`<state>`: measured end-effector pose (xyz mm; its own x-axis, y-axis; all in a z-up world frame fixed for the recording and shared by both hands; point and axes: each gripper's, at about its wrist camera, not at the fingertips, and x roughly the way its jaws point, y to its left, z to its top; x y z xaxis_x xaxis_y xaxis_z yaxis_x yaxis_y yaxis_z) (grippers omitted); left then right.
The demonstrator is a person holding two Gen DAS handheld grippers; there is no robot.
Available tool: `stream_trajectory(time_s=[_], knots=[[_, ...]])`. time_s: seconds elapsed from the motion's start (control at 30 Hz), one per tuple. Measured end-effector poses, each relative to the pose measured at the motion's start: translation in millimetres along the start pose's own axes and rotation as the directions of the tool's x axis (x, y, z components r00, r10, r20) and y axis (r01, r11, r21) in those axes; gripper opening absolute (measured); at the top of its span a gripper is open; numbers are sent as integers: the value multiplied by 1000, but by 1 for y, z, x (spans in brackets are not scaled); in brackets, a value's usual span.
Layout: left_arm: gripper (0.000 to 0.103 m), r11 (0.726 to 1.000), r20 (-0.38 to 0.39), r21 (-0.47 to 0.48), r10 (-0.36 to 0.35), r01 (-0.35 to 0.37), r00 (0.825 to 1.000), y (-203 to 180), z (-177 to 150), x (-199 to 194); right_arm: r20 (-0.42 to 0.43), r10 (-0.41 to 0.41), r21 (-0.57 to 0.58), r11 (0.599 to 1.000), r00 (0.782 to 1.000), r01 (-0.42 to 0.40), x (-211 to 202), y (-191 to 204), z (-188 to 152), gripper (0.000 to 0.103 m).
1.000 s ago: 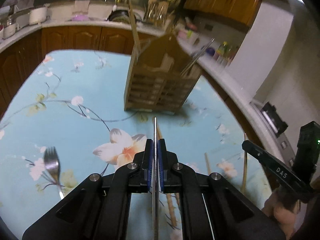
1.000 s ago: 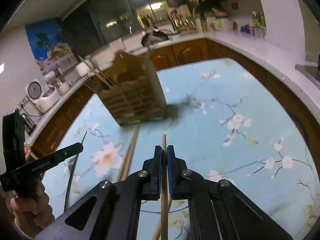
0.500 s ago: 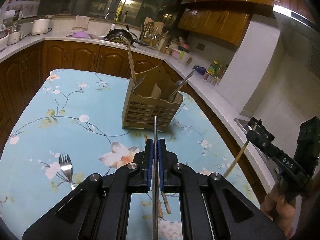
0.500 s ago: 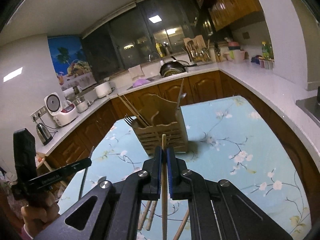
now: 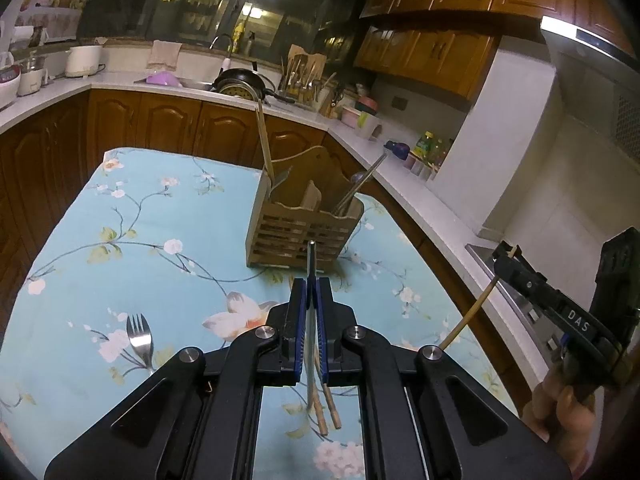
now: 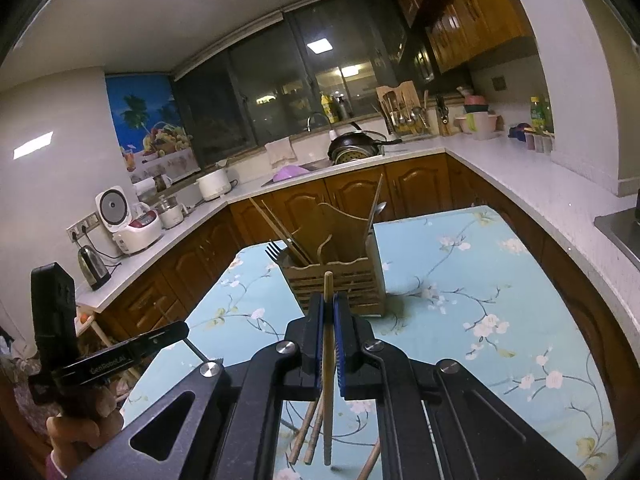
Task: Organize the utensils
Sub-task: 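Lift the chopsticks with both tools and carry them above the wooden holder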
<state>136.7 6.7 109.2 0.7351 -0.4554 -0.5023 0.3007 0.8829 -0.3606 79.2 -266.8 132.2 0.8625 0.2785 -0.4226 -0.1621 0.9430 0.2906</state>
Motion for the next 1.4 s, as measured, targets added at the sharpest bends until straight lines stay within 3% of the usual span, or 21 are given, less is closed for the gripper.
stream_trajectory(time_s=[0.67, 0.93, 1.13, 1.4], knots=[[4, 1000, 62, 27, 14, -16, 998, 0, 34, 5, 33, 4, 8, 1000, 999, -5, 18, -7, 26, 5], [4, 999, 148, 34, 23, -28, 989, -2, 84, 9, 93, -18, -2, 1000, 996, 18, 34, -13, 56, 5], [4, 1000, 238, 15, 22, -27, 971, -2, 132, 16, 177, -38, -19, 999, 984, 42, 51, -13, 99, 5], [4, 996, 299, -33, 94, -88, 950, 9, 179, 56, 281, -52, -24, 998, 958, 61, 75, -10, 139, 5]])
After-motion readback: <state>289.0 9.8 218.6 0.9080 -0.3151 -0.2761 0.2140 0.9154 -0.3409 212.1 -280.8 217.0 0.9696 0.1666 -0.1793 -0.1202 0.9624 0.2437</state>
